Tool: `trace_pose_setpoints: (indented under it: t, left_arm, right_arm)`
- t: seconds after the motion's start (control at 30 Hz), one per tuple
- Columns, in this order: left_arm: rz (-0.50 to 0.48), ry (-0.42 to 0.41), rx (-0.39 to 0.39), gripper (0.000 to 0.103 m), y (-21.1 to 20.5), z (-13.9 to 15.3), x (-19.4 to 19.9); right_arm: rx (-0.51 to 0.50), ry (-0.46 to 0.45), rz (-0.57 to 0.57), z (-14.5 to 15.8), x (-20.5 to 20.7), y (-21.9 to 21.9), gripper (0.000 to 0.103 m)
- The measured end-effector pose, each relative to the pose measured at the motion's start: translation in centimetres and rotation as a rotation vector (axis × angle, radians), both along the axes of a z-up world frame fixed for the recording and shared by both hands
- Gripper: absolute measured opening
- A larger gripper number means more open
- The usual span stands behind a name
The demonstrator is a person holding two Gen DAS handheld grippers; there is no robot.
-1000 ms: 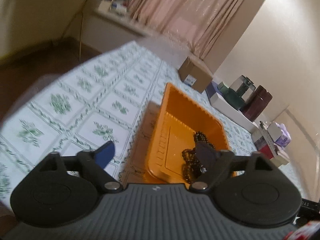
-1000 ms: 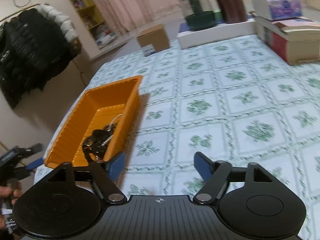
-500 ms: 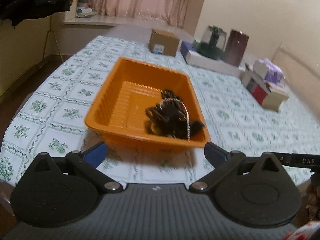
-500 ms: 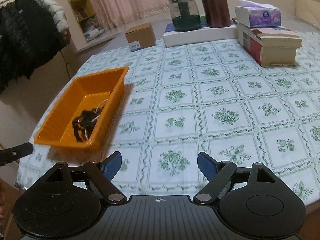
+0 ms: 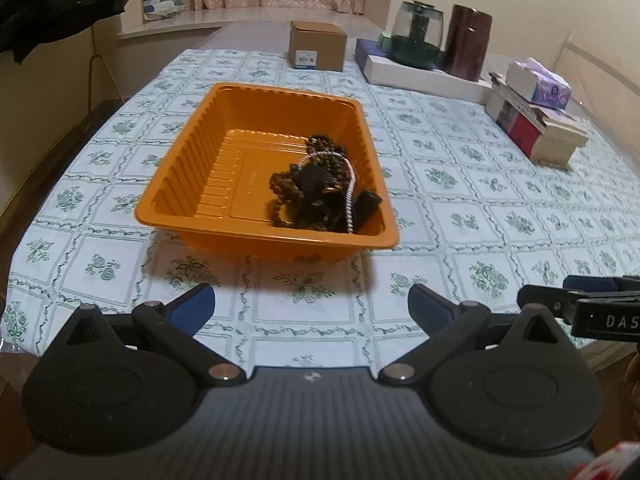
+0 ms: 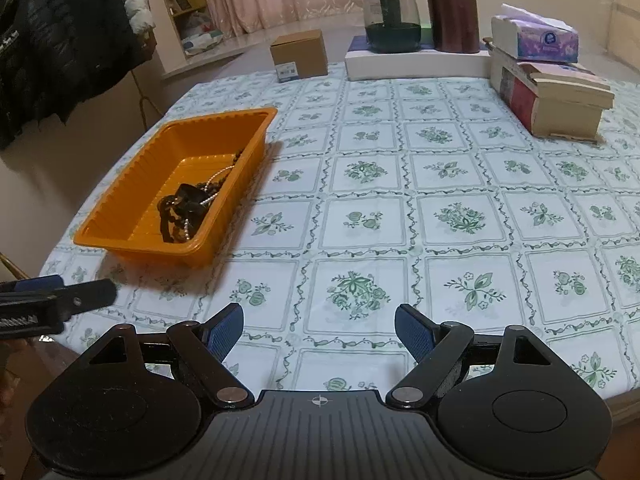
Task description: Organize jewelry
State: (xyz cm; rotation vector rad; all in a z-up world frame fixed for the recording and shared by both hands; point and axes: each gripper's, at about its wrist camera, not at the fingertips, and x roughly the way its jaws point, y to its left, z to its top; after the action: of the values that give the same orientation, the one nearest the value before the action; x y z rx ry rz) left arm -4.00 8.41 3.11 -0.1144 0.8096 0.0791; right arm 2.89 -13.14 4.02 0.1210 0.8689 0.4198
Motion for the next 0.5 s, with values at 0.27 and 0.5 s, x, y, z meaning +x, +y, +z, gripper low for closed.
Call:
trace_pose_setpoints:
  t: [0.27, 0.5]
  left_arm:
    - [0.013, 0.014, 0.034, 0.102, -1.4, -0.4, -0.2]
    - [0.022, 0.028, 0.05, 0.101, -1.8, -0.9, -0.3]
  right_arm:
    - [-0.019, 0.001, 0.0, 0.0, -0.2, 0.0, 0.083]
    - [-0.01, 0.009, 0.011, 0.0, -0.4, 0.2, 0.083]
